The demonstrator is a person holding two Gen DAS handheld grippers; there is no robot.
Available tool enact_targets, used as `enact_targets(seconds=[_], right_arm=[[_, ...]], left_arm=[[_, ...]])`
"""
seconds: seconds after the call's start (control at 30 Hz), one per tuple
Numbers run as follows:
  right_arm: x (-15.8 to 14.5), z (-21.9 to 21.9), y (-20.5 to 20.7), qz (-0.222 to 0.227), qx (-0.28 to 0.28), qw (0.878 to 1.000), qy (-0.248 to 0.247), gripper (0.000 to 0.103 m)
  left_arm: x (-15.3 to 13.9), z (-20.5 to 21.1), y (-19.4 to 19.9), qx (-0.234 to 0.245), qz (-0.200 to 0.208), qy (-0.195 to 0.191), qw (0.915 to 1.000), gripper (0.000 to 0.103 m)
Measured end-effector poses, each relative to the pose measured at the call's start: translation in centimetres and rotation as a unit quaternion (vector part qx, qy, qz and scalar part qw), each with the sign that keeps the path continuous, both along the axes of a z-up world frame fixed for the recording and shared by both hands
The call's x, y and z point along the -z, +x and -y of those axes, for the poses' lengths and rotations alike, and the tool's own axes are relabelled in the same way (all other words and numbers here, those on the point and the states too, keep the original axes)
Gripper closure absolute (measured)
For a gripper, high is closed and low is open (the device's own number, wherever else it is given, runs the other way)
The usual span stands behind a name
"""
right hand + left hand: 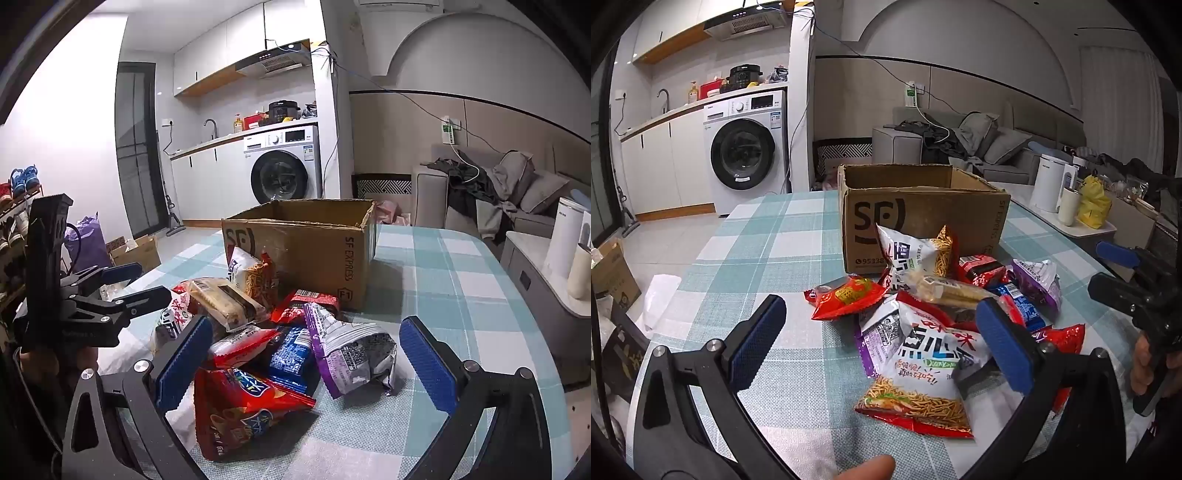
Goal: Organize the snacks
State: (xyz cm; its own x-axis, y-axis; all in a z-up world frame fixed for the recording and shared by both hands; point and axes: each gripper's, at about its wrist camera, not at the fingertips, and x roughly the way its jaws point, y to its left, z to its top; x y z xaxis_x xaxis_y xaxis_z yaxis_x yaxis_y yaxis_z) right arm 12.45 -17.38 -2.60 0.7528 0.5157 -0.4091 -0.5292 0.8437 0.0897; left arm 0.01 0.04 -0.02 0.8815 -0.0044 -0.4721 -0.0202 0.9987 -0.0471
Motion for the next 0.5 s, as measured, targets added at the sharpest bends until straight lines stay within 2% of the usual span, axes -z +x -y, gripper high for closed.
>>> enact_targets(seconds=[0.5], right_arm=[[-0.09, 0.07, -0.18, -0.001, -0.001, 1.000, -0.003, 0.000]], left_arm=[[0.13, -0.30, -0.32, -0.003, -0.002, 0.000, 1.0000, 0.001]])
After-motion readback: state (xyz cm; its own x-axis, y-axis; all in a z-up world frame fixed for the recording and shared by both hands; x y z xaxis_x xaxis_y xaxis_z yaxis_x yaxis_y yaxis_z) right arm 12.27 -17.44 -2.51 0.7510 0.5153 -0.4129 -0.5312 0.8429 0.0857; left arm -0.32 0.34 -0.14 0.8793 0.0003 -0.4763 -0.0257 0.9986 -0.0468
